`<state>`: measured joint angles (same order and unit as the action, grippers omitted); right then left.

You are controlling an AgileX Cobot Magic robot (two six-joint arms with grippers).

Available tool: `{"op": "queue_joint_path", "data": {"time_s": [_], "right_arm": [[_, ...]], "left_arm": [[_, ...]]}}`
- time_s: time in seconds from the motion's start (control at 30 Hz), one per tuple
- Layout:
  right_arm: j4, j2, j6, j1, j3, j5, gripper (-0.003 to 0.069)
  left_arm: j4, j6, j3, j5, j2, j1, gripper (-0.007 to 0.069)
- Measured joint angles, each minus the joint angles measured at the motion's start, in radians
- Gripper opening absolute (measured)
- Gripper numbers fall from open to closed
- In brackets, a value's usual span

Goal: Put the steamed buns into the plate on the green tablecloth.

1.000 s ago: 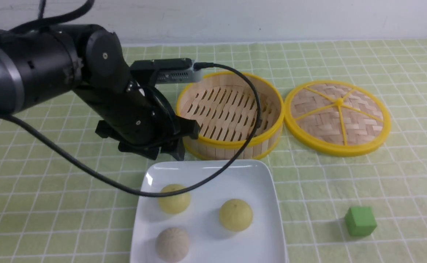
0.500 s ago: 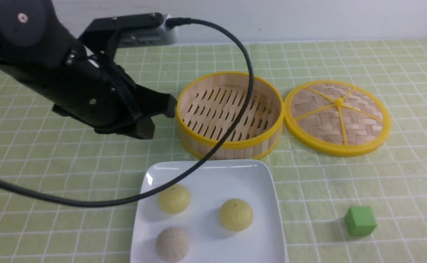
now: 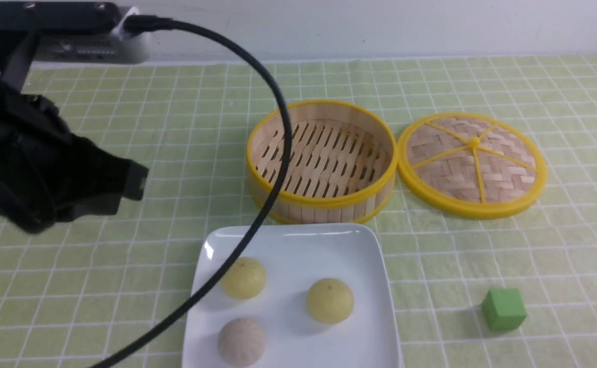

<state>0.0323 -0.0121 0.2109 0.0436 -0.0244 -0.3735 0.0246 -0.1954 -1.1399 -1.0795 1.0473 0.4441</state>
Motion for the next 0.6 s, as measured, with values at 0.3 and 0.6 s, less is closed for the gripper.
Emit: {"op": "queue_joint_path", "data": {"time_s": [0.3, 0.6], "right_arm": [[0.007, 0.0, -0.185, 0.0, 0.001, -0.013, 0.0042], [0.007, 0.0, -0.201, 0.0, 0.003, -0.021, 0.0055]], "left_arm": [[0.019, -0.074, 0.25, 0.122, -0.275, 0.0, 0.0002], [0.016, -0.155, 0.717, 0.768, -0.712, 0.0, 0.0002]]}}
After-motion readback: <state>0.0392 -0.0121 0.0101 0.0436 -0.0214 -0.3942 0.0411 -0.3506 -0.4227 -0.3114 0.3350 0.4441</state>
